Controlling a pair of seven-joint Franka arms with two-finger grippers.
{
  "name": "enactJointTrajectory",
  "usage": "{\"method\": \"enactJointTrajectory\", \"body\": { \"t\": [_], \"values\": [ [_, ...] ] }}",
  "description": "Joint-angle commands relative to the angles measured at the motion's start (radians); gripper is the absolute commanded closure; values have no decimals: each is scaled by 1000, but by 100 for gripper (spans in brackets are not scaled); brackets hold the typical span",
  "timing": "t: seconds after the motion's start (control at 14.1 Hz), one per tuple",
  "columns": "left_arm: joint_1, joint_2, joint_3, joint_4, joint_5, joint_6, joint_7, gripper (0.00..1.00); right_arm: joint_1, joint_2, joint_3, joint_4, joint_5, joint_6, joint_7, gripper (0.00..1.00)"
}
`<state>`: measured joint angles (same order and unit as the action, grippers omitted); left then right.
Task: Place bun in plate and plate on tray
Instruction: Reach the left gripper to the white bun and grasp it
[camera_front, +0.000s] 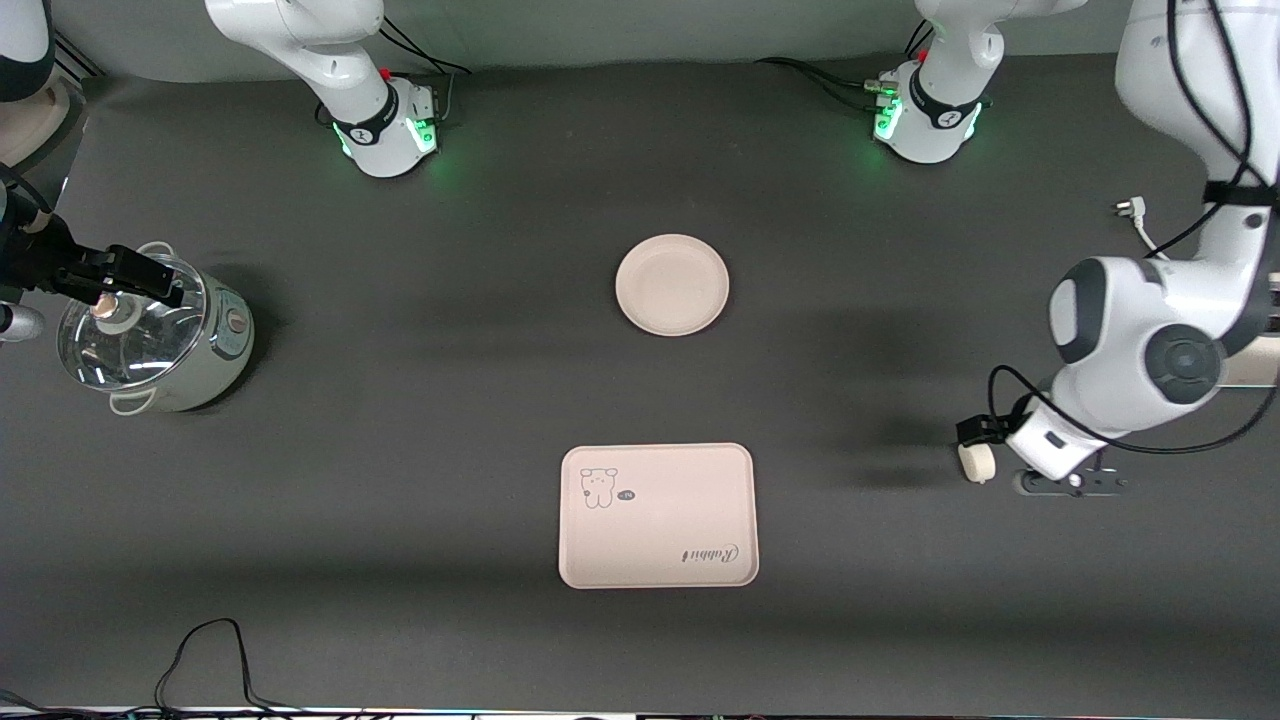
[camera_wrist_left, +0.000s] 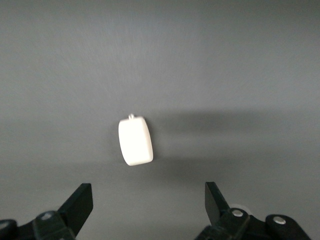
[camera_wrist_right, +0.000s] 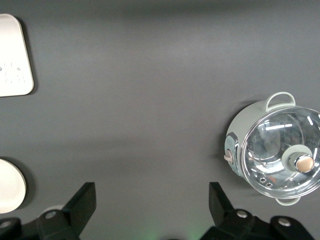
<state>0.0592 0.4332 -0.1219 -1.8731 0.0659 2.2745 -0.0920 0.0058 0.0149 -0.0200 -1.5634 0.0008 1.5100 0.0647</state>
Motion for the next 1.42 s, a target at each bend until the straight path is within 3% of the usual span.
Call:
{"method": "enactJointTrajectory", "body": {
  "t": [0.0, 0.5, 0.85, 1.0, 1.21, 1.28, 1.35],
  "values": [
    [22, 13, -2, -98, 15, 132, -6, 0, 77, -120, -5, -116, -12, -5, 55, 0],
    [25, 117, -2, -138, 14, 315, -43, 1, 285, -268, -8, -251, 5, -14, 248, 0],
    [25, 121, -2, -126, 17, 335, -38, 15, 361, -283, -5, -265, 7, -16, 299, 0],
    [25, 124, -1, -121, 17, 335, -32, 32, 367, -286, -6, -279, 16, -17, 300, 0],
    [25, 124, 4, -107, 17, 333, -25, 78, 365, -286, -18, -305, 120, -22, 290, 0],
    [27, 124, 4, -100, 17, 324, -25, 100, 365, -286, -32, -313, 155, -22, 288, 0],
    [27, 121, 4, -94, 17, 320, -28, 100, 365, -286, -34, -316, 160, -22, 285, 0]
  ]
}}
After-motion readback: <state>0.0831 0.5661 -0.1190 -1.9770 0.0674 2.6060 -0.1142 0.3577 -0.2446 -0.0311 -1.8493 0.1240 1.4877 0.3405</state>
